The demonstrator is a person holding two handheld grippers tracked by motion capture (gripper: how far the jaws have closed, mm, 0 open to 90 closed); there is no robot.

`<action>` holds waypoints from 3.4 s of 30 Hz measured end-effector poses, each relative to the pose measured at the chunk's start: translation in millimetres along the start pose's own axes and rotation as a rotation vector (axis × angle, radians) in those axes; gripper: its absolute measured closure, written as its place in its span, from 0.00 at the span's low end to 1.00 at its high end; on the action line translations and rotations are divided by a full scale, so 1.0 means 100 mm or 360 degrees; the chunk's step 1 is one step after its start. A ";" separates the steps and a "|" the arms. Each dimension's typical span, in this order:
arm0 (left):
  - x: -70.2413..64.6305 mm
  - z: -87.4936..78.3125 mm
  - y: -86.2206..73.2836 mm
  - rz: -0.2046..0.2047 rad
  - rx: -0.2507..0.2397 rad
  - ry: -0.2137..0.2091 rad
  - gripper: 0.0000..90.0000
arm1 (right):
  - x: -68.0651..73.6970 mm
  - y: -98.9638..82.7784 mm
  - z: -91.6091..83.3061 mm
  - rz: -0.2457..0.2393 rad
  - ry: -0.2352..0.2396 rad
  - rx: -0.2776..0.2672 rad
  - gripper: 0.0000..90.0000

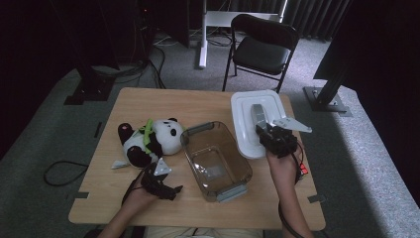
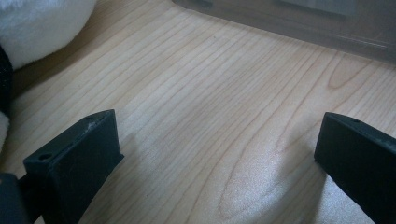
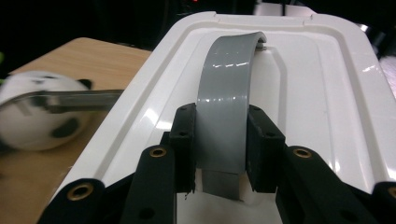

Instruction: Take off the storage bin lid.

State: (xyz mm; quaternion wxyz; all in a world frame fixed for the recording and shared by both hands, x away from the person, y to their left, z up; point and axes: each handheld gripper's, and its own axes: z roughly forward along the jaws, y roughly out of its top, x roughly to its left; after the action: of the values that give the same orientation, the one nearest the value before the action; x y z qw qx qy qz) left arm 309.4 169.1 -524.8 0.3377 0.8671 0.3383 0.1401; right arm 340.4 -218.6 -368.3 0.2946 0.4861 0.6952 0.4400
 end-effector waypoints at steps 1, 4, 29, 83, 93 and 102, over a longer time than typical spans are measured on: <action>0.00 0.00 0.00 0.0000 0.0001 0.0000 0.01 | -0.05 -0.01 0.02 0.0004 -0.0011 0.0002 0.75; 0.00 0.00 0.00 0.0000 0.0000 0.0000 0.01 | -0.18 -0.03 0.11 0.0037 -0.0059 0.0027 0.75; 0.00 0.00 0.00 0.0003 0.0002 -0.0001 0.01 | -0.60 -0.61 1.02 0.0255 -0.0157 0.0183 0.75; 0.00 0.00 0.00 0.0004 0.0003 -0.0001 0.01 | -0.51 -0.68 1.20 0.0312 -0.0106 0.0287 0.43; 0.00 0.00 0.00 0.0009 0.0007 -0.0001 0.01 | -0.31 -0.68 1.00 0.0190 -0.0042 0.0245 0.37; 0.00 0.00 0.00 0.0010 0.0007 -0.0001 0.01 | -0.25 -0.69 0.81 0.0150 -0.0018 0.0189 0.30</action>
State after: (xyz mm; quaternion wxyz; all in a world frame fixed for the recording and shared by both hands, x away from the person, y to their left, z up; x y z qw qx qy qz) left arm 309.5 169.5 -524.6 0.3355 0.8689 0.3359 0.1402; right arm 387.8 -225.4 -466.4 0.2480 0.5374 0.6947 0.4087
